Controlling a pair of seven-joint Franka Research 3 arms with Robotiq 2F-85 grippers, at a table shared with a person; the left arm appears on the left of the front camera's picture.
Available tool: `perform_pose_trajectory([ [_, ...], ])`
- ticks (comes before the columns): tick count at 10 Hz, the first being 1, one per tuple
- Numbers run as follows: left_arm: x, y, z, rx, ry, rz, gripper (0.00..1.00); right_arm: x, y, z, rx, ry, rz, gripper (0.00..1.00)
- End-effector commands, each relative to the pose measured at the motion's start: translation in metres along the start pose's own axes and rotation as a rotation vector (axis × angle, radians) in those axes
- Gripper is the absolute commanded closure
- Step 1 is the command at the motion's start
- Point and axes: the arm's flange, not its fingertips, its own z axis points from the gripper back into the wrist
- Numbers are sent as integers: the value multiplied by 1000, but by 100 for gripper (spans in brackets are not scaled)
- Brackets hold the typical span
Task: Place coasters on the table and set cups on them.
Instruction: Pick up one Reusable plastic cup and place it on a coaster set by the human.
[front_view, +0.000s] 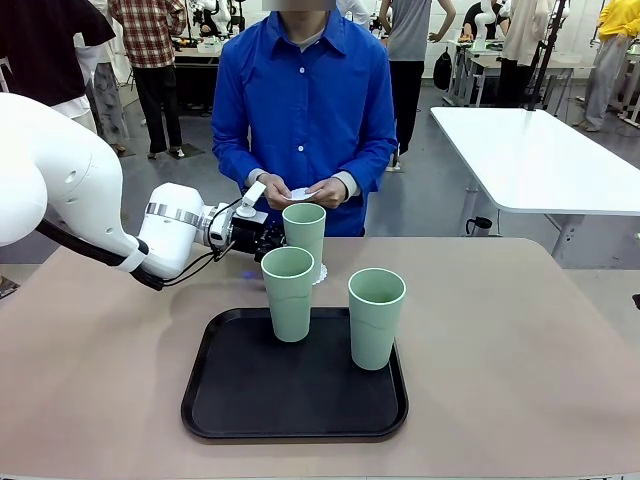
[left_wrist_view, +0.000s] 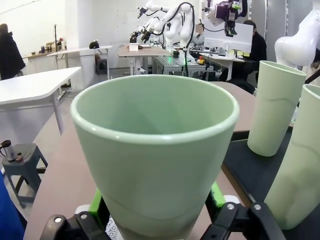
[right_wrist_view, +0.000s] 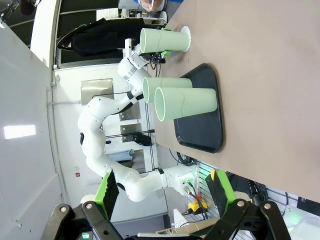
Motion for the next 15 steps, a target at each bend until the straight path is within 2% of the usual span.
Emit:
perform_pose_trajectory([
  [1, 0, 8, -2, -14, 6, -14, 0, 2, 0, 0, 18, -3, 2, 0],
  [7, 0, 8, 1, -38, 1, -8, 0, 2, 0, 0, 18, -3, 2, 0],
  [15, 2, 7, 15, -91, 42, -9, 0, 2, 0, 0, 18, -3, 2, 0],
])
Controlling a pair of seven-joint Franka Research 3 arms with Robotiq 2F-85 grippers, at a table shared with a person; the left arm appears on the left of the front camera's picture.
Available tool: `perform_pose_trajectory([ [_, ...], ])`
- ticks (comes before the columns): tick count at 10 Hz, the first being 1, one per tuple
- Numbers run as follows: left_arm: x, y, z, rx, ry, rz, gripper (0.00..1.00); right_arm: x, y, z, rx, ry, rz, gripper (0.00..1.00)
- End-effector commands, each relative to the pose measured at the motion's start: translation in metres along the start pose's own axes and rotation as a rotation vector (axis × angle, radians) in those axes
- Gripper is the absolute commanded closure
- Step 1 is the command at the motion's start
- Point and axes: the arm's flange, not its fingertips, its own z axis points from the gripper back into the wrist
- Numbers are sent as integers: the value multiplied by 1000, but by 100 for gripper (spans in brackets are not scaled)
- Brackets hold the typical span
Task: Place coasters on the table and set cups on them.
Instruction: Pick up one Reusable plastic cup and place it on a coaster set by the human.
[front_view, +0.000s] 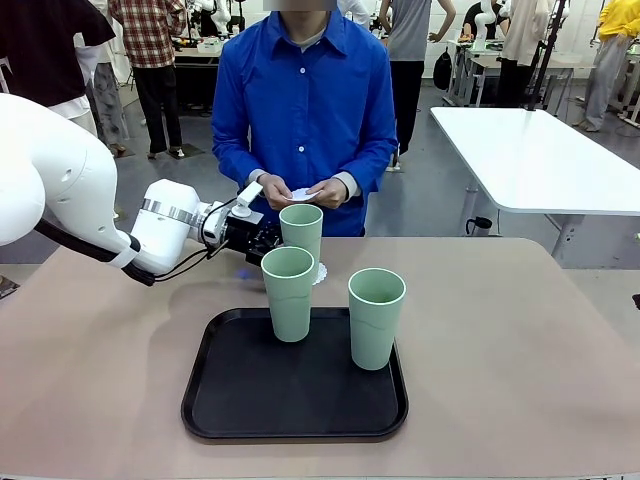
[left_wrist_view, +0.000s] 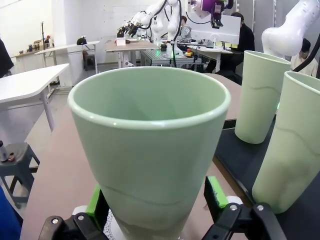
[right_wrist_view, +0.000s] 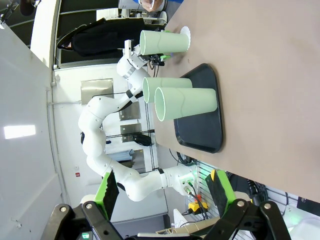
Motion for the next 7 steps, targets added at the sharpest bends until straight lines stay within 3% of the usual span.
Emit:
perform_pose_trajectory([
  [1, 4, 5, 3, 7, 15, 11, 0, 2, 0, 0, 18, -3, 2, 0],
  [7, 4, 6, 4, 92, 31, 7, 0, 2, 0, 0, 18, -3, 2, 0],
])
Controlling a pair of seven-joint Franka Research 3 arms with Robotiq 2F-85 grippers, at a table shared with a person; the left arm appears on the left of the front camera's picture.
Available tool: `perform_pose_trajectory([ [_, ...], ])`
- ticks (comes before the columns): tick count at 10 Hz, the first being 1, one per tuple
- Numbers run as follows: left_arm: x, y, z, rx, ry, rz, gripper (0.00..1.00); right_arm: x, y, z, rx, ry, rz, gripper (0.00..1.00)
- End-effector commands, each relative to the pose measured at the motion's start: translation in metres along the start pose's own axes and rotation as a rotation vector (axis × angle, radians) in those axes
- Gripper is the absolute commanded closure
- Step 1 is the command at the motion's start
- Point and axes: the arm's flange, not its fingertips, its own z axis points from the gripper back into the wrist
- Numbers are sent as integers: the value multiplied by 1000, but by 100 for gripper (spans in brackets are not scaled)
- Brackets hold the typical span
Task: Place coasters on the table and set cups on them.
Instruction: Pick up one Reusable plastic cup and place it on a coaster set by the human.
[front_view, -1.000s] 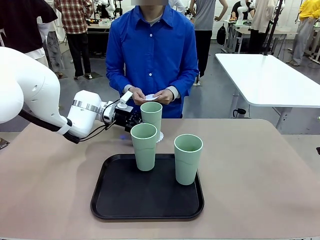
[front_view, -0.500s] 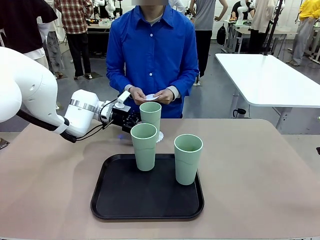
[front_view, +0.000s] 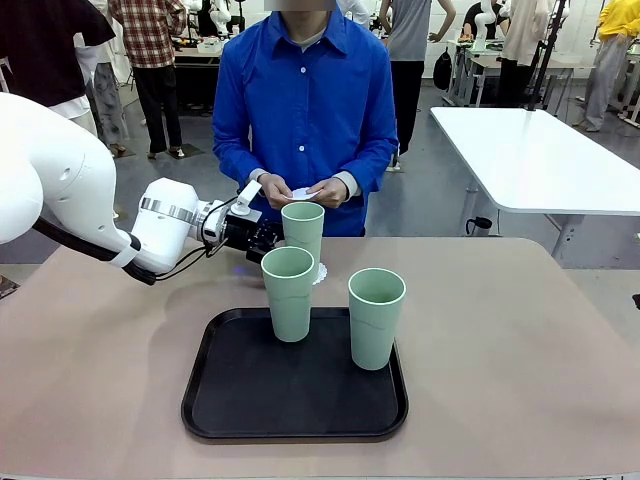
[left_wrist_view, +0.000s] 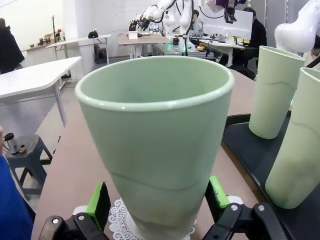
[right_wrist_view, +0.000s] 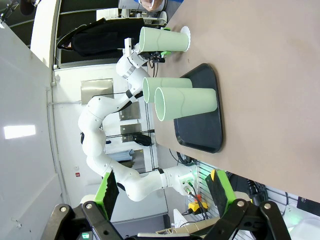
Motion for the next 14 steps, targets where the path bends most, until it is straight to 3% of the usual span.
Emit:
perform_pose_trajectory([
  [1, 5, -2, 2, 21, 3, 10, 0, 2, 0, 0, 18, -3, 2, 0],
  [14, 5, -13, 21, -83, 21, 41, 0, 2, 0, 0, 18, -3, 2, 0],
])
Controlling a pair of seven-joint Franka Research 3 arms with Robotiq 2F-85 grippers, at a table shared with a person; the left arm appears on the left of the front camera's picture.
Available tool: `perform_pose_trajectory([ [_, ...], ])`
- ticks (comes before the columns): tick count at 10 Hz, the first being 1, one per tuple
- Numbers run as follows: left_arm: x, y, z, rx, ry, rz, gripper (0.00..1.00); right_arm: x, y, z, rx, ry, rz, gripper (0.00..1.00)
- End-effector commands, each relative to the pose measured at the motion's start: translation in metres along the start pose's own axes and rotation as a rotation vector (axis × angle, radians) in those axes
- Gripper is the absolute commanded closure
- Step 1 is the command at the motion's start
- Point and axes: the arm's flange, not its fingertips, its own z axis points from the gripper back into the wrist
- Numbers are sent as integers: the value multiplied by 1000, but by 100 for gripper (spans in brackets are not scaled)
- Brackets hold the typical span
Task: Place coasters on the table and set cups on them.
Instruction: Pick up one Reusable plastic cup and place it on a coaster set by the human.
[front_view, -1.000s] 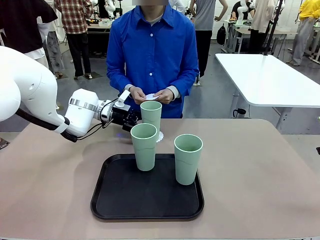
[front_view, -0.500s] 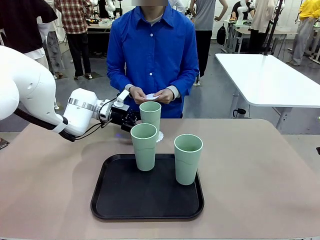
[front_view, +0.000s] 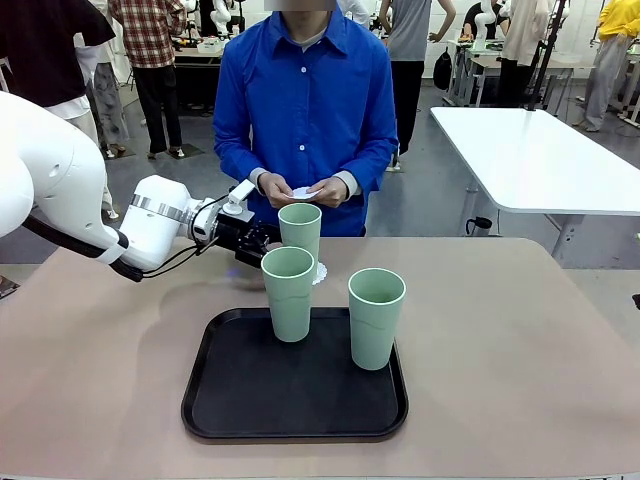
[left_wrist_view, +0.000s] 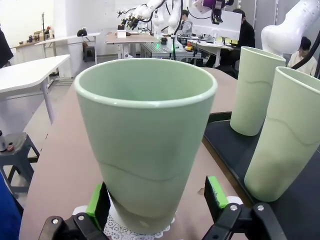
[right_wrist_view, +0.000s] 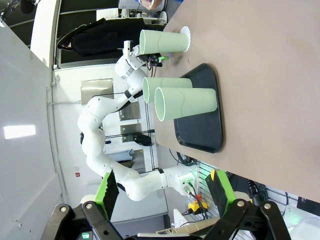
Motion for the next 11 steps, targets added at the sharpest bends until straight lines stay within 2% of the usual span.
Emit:
perform_pose_trajectory([
  [1, 6, -7, 9, -11, 14, 5, 0, 2, 0, 0, 18, -3, 2, 0],
  [5, 11, -15, 37, 12, 41, -9, 0, 2, 0, 0, 18, -3, 2, 0],
  [7, 33, -34, 55, 5, 108, 26, 0, 2, 0, 0, 18, -3, 2, 0],
  [10, 113, -83, 74, 108, 457, 186, 0, 2, 0, 0, 18, -3, 2, 0],
  [11, 136, -89, 82, 154, 541, 255, 0, 2, 0, 0, 18, -3, 2, 0],
])
